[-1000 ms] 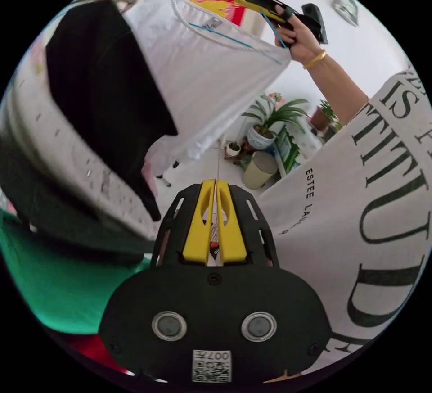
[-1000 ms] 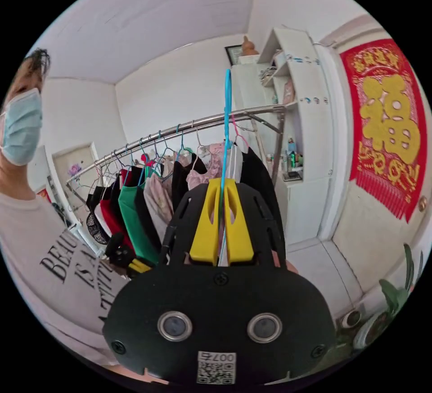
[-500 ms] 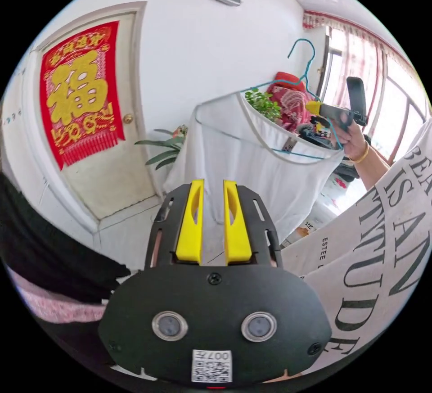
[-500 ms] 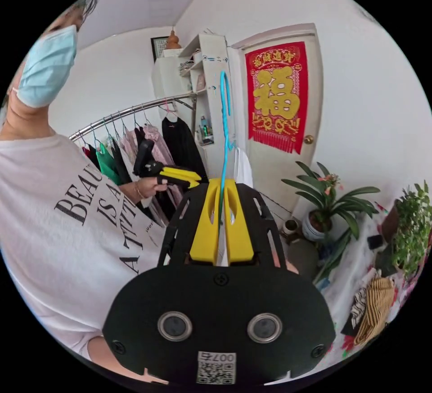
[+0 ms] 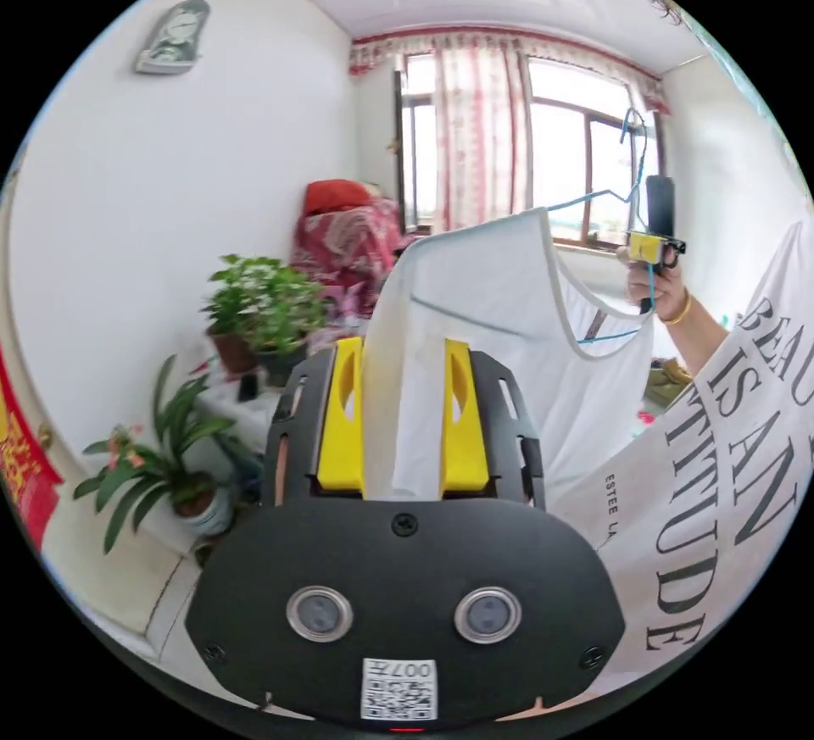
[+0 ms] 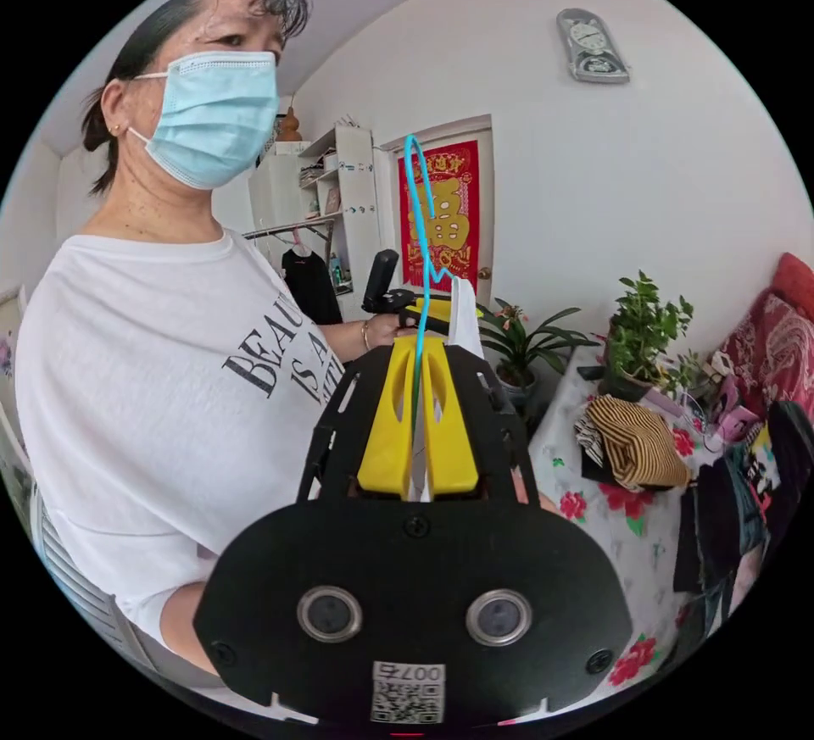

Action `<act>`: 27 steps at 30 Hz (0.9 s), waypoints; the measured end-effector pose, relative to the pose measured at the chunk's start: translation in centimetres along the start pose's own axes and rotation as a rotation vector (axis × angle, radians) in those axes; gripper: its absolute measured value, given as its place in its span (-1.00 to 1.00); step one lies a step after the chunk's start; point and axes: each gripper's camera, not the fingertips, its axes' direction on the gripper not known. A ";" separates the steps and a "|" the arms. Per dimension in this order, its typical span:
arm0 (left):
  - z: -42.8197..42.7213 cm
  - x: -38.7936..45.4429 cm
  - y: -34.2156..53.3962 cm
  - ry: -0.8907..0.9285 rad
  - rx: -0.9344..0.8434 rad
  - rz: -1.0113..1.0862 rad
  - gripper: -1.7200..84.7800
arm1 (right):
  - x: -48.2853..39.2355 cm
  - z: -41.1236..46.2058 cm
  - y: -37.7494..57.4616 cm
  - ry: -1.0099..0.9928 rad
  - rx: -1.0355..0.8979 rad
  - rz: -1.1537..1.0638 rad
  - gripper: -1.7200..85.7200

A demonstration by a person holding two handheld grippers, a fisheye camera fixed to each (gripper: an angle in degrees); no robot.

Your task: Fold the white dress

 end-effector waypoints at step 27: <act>32.8 -8.9 -20.9 0.613 -0.231 -0.462 -0.98 | 3.9 -29.8 13.7 0.663 0.175 0.631 -0.97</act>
